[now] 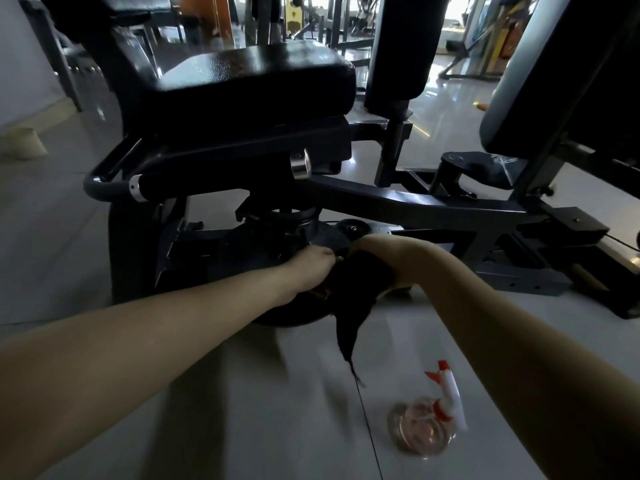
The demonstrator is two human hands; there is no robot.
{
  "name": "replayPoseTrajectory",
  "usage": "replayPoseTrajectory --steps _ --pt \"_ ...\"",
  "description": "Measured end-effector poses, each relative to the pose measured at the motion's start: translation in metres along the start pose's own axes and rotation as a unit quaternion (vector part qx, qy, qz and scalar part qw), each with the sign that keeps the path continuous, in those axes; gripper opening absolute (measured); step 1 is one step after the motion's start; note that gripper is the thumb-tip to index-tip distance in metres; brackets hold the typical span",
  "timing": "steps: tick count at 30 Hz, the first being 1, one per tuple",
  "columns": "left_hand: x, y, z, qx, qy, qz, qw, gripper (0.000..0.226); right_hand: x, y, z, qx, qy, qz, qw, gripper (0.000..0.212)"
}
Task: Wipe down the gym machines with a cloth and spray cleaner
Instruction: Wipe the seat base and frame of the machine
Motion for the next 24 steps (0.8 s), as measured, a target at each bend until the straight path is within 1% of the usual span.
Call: replayPoseTrajectory --steps 1,2,3,4,5,6,7,8,10,11,13,15,16,17,19,20,21,22,23,24 --pt "-0.002 0.001 0.000 -0.011 0.005 0.006 1.000 0.024 0.003 0.008 0.003 -0.018 -0.014 -0.096 0.995 0.019" --pt "-0.005 0.003 0.001 -0.024 0.004 0.014 1.000 0.022 0.010 0.017 0.004 -0.031 -0.018 -0.220 0.975 0.020" --pt "-0.008 0.006 0.001 -0.042 0.003 0.011 0.999 0.020 0.022 0.022 0.008 -0.049 -0.028 -0.348 0.936 0.023" --pt "-0.012 0.009 0.000 -0.060 0.002 0.003 0.998 0.023 0.037 0.024 0.013 -0.066 -0.049 -0.481 0.873 0.028" --pt "-0.017 0.012 -0.001 -0.072 0.002 -0.004 0.997 0.027 0.050 0.022 0.017 -0.062 -0.077 -0.569 0.816 0.032" --pt "-0.022 0.014 -0.001 -0.078 0.005 -0.006 0.997 0.030 0.061 0.019 0.023 -0.048 -0.109 -0.631 0.767 0.035" --pt "-0.027 0.015 -0.001 -0.070 0.008 0.007 0.997 0.030 0.067 0.016 0.028 -0.040 -0.131 -0.663 0.736 0.036" --pt "-0.031 0.016 -0.003 -0.057 0.014 0.026 0.998 0.029 0.069 0.013 0.030 -0.029 -0.140 -0.671 0.728 0.037" --pt "-0.035 0.021 -0.009 -0.039 0.026 0.044 0.998 0.023 0.061 0.014 0.039 -0.032 -0.138 -0.641 0.755 0.043" --pt "-0.034 0.023 -0.009 -0.036 0.029 0.044 0.998 0.020 0.055 0.016 0.041 -0.028 -0.121 -0.612 0.781 0.045" --pt "-0.029 0.022 -0.008 -0.027 0.031 0.027 0.999 0.016 0.043 0.025 0.042 -0.014 -0.073 -0.570 0.818 0.040" --pt "-0.023 0.018 -0.007 -0.017 0.022 -0.007 1.000 0.016 0.037 0.033 0.036 -0.014 -0.050 -0.524 0.850 0.034" --pt "-0.022 0.016 -0.006 -0.014 0.018 -0.020 1.000 0.017 0.036 0.036 0.031 -0.021 -0.052 -0.492 0.869 0.033" --pt "-0.020 0.014 -0.004 -0.010 0.014 -0.027 0.999 0.019 0.035 0.038 0.025 -0.024 -0.059 -0.442 0.895 0.033" --pt "-0.015 0.008 -0.005 -0.002 0.010 -0.003 1.000 0.019 0.027 0.036 0.014 -0.024 -0.080 -0.334 0.939 0.031" --pt "-0.014 0.004 -0.006 0.003 0.009 0.019 1.000 0.018 0.021 0.032 0.012 -0.025 -0.077 -0.287 0.954 0.030" --pt "-0.013 0.003 -0.005 0.009 0.003 0.039 0.999 0.022 0.011 0.026 0.012 -0.023 -0.065 -0.236 0.969 0.027" --pt "-0.013 0.002 -0.005 0.013 -0.002 0.053 0.999 0.028 0.002 0.018 0.011 -0.016 -0.066 -0.145 0.987 0.023" --pt "-0.014 0.002 -0.005 0.012 -0.007 0.054 0.998 0.031 -0.005 0.007 0.011 -0.004 -0.055 -0.044 0.998 0.019" --pt "-0.015 0.001 -0.006 0.008 -0.008 0.052 0.999 0.034 -0.008 -0.003 0.013 0.006 -0.034 0.043 0.998 0.021"
Point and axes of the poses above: each hand's wrist, its own z-axis towards the middle knuckle, its own x-axis out of the palm, y = z × x, the point moved 1 cm from there along z, towards the middle knuckle, and after that the axes turned 6 degrees about z, right-handed, at the moved point
